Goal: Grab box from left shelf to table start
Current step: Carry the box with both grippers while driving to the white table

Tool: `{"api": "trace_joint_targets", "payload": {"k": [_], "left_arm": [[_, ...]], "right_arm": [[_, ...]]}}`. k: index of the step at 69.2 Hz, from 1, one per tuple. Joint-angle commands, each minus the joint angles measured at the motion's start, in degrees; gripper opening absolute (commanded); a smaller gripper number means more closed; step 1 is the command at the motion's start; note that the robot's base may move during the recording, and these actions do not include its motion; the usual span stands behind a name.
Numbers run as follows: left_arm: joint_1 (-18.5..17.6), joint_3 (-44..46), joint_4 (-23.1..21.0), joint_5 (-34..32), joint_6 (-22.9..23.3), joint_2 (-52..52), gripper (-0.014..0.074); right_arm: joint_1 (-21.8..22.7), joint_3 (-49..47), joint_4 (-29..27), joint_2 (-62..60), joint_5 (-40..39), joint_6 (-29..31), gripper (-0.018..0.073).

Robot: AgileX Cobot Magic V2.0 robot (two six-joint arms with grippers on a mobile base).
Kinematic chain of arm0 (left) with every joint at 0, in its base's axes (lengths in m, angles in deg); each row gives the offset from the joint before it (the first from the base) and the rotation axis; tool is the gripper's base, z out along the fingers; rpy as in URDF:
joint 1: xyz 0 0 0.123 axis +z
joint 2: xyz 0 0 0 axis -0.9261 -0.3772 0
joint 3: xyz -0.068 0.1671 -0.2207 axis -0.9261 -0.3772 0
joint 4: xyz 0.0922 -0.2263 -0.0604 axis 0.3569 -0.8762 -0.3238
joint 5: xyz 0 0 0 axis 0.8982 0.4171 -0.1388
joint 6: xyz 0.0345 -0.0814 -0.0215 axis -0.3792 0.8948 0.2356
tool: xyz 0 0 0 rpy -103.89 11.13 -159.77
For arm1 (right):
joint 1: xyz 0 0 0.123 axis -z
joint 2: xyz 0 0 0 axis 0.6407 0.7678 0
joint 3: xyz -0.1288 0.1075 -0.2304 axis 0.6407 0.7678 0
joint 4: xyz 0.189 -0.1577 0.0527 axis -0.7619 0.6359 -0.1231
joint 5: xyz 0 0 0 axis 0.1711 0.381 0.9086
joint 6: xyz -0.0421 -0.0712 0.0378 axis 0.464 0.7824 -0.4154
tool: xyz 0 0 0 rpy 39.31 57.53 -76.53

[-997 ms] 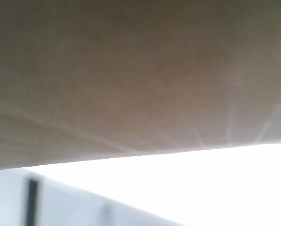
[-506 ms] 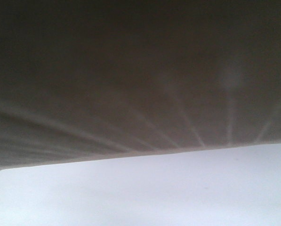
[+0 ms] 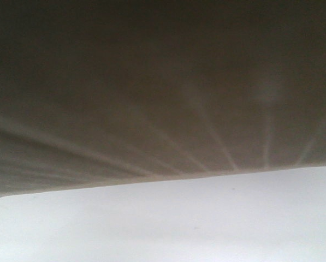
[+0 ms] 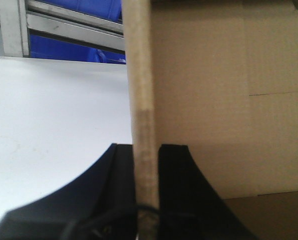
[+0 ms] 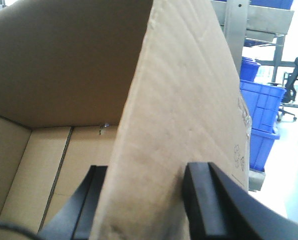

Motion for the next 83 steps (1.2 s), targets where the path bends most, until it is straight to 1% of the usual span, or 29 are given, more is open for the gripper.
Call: {"api": "trace_joint_targets", "payload": {"k": [1,53,83], "left_arm": [[0.1,0.1,7.3,3.4,-1.5,-1.1,-0.0099],[0.1,0.1,7.3,3.4,-1.5,-1.1,-0.0099],[0.1,0.1,6.3,3.3,-1.5,-1.1,-0.0099]], "right_arm": [[-0.2,-1.7,1.8,0.6,-8.5,0.1,0.0060],[-0.2,-1.7,1.8,0.6,-8.5,0.1,0.0060],[-0.2,-1.7,1.8,0.6,-8.0,0.1,0.0060]]}}
